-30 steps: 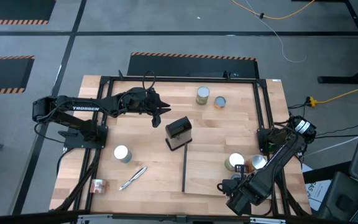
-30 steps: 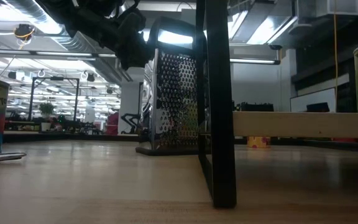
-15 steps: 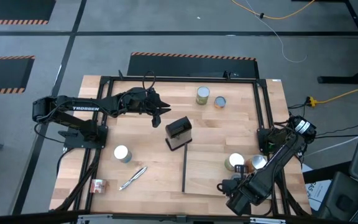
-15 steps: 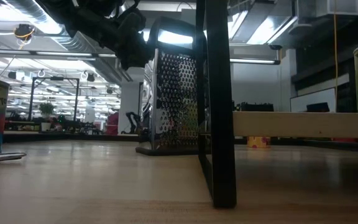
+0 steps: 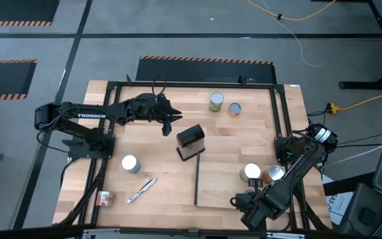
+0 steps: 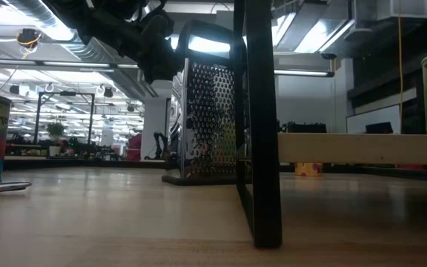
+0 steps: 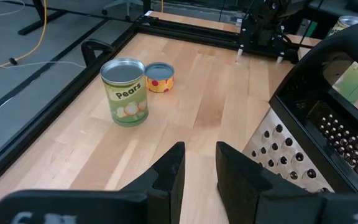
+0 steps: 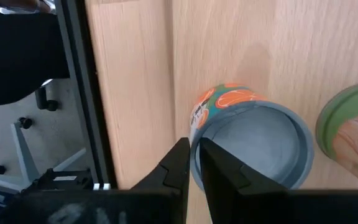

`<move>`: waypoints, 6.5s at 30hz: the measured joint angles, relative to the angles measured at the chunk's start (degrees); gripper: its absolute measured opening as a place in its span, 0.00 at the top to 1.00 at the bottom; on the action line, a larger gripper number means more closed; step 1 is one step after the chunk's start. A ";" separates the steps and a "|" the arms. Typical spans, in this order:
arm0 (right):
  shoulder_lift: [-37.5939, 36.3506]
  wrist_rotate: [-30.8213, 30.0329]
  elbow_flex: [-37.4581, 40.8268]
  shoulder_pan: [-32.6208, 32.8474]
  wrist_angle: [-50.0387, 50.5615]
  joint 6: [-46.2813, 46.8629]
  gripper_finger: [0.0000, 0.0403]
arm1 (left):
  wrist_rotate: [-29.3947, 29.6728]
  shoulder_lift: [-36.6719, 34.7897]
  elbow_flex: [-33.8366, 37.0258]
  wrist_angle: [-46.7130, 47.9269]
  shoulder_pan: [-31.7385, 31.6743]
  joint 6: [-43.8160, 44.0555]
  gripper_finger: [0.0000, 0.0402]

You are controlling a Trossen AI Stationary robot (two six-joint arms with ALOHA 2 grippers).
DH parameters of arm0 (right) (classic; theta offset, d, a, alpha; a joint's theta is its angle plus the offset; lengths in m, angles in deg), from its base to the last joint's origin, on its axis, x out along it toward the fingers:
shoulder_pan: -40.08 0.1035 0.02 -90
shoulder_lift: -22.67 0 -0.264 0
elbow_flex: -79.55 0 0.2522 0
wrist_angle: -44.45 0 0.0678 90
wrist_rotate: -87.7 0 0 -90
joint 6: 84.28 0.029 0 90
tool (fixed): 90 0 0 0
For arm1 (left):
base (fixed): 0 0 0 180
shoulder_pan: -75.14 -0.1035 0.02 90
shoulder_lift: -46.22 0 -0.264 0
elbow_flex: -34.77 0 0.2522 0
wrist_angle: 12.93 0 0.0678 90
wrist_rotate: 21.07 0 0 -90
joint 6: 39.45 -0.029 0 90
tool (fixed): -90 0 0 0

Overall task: Pick and place cans onto a shelf
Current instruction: Put the small canned oranges on the shelf, then put the small canned pineapple on the shelf

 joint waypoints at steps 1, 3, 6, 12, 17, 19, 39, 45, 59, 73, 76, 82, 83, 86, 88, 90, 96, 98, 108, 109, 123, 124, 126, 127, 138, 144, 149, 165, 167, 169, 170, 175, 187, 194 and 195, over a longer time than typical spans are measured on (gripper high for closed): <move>0.00 0.00 -0.02 0.00 0.01 0.01 0.89 | 0.00 0.00 0.01 0.00 0.00 0.00 0.79; 0.00 0.00 -0.01 0.00 0.24 0.01 0.89 | 0.00 0.00 0.01 0.00 0.00 -0.01 0.79; 0.00 -0.02 -0.02 0.00 1.01 -0.02 0.89 | 0.00 0.00 -0.01 0.00 0.00 -0.02 0.79; 0.00 -0.04 -0.01 0.00 0.99 -0.02 0.89 | 0.00 0.00 0.00 -0.02 0.00 -0.02 0.79; 0.00 -0.04 0.00 0.00 2.77 3.34 0.89 | 0.00 0.00 0.00 -0.02 0.00 -0.02 0.79; 0.00 -0.04 -0.02 0.00 3.54 5.00 0.87 | 0.00 0.00 -0.01 -0.02 0.00 -0.02 0.79; -0.12 -2.61 -1.95 0.04 3.81 -1.65 0.60 | 0.00 0.00 0.01 -0.02 0.00 -0.02 0.79; -0.17 -9.23 -8.50 0.07 8.16 -3.82 0.60 | 0.02 0.00 0.01 0.00 0.00 -0.02 0.79; -0.24 -27.24 -23.40 -1.32 5.42 -12.43 0.60 | 0.00 0.00 -0.01 -0.02 0.00 -0.02 0.79; -0.24 -27.26 -31.48 -18.55 7.38 -37.15 0.60 | 0.02 0.00 0.00 -0.02 -0.01 -0.02 0.79; -0.24 -25.23 -31.77 -23.32 13.13 -39.48 0.60 | 0.02 0.00 0.01 -0.02 -0.02 -0.02 0.79; -0.32 -25.20 -31.26 -32.19 26.71 -40.48 0.60 | 0.01 0.00 0.01 -0.02 -0.02 -0.02 0.79; -0.98 -25.14 -30.90 -33.32 25.68 -41.45 0.60 | 0.02 0.00 0.01 -0.03 0.00 -0.02 0.79; -5.10 -25.57 -28.54 -35.62 23.63 -46.71 0.60 | 0.02 0.00 0.01 -0.47 0.00 -0.02 0.79; -9.04 -26.97 -25.77 -36.92 23.87 -47.64 0.60 | -0.04 0.02 0.01 -1.61 -0.02 0.04 0.79; -12.90 -28.28 -22.15 -38.21 23.44 -46.93 0.60 | -0.05 -0.19 0.00 -2.91 0.00 -0.02 0.79; -25.96 -28.72 -7.89 -44.06 13.33 -50.54 0.60 | 0.18 -5.88 -0.03 -6.61 -0.30 -0.31 0.79; -29.41 -28.62 -2.71 -46.50 8.06 -54.17 0.60 | 0.38 -9.39 -0.03 -5.49 -0.52 -1.65 0.79; -36.72 -13.57 15.71 -61.27 -13.91 -67.76 0.60 | -0.06 -28.28 -0.03 13.02 0.19 -2.76 0.79; -36.51 -11.44 17.04 -62.88 -14.67 -68.88 0.60 | -0.10 -29.92 -0.05 15.82 0.49 -2.72 0.79; -35.20 -1.51 31.10 -77.16 -25.38 -75.48 0.60 | -0.07 -42.38 -0.01 31.31 4.22 -2.54 0.79; -35.09 -0.45 31.35 -77.83 -25.73 -76.33 0.60 | -0.06 -42.36 -0.01 31.33 4.20 -2.54 0.79; -34.67 1.30 31.79 -79.33 -26.02 -76.98 0.60 | 0.00 -42.33 -0.01 31.36 4.20 -2.51 0.79; -34.35 1.98 31.94 -80.18 -26.03 -78.16 0.60 | 0.18 -42.22 -0.01 31.36 4.20 -2.51 0.79; -29.10 8.72 37.20 -85.07 -29.77 -82.57 0.60 | 0.35 -41.44 -0.01 31.87 4.20 -1.05 0.79; -26.56 6.38 38.95 -85.09 -33.52 -82.92 0.60 | 0.39 -41.44 -0.01 31.85 4.20 -1.05 0.79; -23.99 3.45 38.95 -85.08 -34.73 -85.47 0.60 | 0.42 -41.44 -0.01 31.82 4.20 -1.05 0.79; -14.13 -3.34 38.86 -85.13 -37.95 -85.74 0.61 | 0.45 -41.44 -0.01 31.80 4.20 -1.07 0.79; -13.79 -3.53 38.78 -85.13 -38.10 -85.74 0.65 | 0.46 -41.44 -0.01 31.79 4.20 -1.07 0.79; -13.69 -3.57 38.75 -85.13 -38.24 -85.74 0.69 | 0.46 -41.44 -0.01 31.78 4.20 -1.07 0.79; -13.70 -3.48 38.75 -85.13 -38.22 -85.74 0.72 | 0.46 -41.44 -0.01 31.78 4.20 -1.07 0.79; -13.69 -3.09 38.71 -85.09 -38.29 -85.42 0.87 | 0.46 -41.44 -0.01 31.78 4.19 -1.09 0.79; -15.52 -2.68 31.88 -81.63 -24.61 -76.29 0.96 | 0.46 -41.44 -0.01 31.78 4.17 -3.20 0.79; -15.54 -1.65 20.20 -74.76 -8.75 -67.89 0.96 | 0.46 -41.42 -0.01 31.78 4.18 -3.19 0.79; -15.54 -1.00 18.13 -73.37 -6.99 -66.22 0.96 | 0.46 -41.40 -0.01 31.78 4.19 -3.19 0.79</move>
